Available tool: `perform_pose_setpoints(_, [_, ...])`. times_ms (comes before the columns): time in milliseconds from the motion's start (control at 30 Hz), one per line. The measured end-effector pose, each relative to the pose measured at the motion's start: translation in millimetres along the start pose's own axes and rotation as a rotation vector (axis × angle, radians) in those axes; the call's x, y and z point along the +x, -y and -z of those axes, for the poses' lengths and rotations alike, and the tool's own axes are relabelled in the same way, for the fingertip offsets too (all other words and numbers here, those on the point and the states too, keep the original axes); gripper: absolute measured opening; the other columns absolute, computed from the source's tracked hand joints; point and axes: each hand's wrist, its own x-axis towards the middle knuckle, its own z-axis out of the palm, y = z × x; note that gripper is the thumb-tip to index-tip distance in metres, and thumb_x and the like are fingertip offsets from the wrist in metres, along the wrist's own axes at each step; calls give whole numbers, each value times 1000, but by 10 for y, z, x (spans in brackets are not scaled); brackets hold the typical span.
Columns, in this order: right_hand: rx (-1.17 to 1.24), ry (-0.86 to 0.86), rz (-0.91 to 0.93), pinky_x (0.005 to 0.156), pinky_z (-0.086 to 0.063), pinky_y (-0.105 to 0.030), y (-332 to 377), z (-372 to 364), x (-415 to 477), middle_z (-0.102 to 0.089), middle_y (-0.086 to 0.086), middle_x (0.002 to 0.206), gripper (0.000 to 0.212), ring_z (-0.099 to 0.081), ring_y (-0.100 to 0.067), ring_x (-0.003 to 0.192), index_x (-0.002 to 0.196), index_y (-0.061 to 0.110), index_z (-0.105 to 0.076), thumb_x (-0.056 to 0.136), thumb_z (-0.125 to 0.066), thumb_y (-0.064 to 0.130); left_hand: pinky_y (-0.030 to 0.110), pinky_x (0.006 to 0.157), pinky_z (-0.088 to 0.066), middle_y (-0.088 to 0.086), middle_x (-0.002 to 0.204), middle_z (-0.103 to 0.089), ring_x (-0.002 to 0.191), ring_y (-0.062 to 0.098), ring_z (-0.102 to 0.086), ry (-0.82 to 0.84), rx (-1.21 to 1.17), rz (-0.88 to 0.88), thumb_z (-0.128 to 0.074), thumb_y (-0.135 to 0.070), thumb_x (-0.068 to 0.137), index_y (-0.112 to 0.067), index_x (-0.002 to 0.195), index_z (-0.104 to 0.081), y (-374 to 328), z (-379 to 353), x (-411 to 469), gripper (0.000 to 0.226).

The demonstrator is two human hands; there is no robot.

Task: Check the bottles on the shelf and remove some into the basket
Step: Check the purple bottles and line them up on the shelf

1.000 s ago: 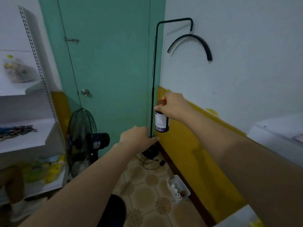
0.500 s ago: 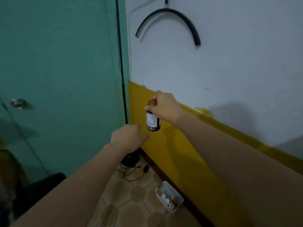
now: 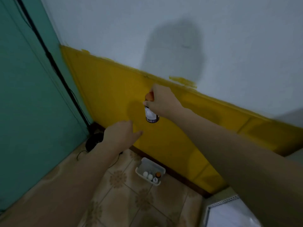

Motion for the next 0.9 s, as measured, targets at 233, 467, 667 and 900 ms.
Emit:
perform_pose_setpoints(233, [76, 96, -126, 63, -39, -34, -938, -744, 541, -51, -14, 108, 34, -48, -25, 83, 112, 7, -47, 92, -61, 31, 39, 65, -52, 10, 92, -61, 78, 25, -58, 48, -26, -69, -43, -57, 90, -8, 98, -54, -29, -905, 817, 51])
perform_pose_setpoints(467, [102, 231, -245, 76, -42, -41, -1813, -1918, 746, -45, -11, 107, 31, -42, -27, 89, 112, 12, -46, 92, -62, 28, 28, 62, -30, 9, 101, -59, 76, 21, -46, 207, 71, -98, -39, -53, 94, -13, 106, -50, 128, -2054, 1269, 44])
perform_pose_setpoints(667, [162, 220, -305, 82, -44, -47, -2582, -3322, 706, -55, -14, 109, 25, -51, -31, 94, 107, 6, -53, 89, -64, 20, 32, 74, -42, 10, 115, -57, 99, 25, -57, 247, 63, -115, -41, -56, 92, -10, 127, -48, 356, -3440, 1641, 58])
perform_pose_setpoints(900, [163, 197, -327, 74, -38, -37, -3606, -5238, 628, -56, -16, 109, 29, -50, -30, 90, 107, 2, -55, 87, -67, 19, 37, 83, -43, 13, 119, -55, 107, 28, -54, 299, 102, -186, -38, -54, 93, -9, 124, -48, 579, -5209, 2014, 56])
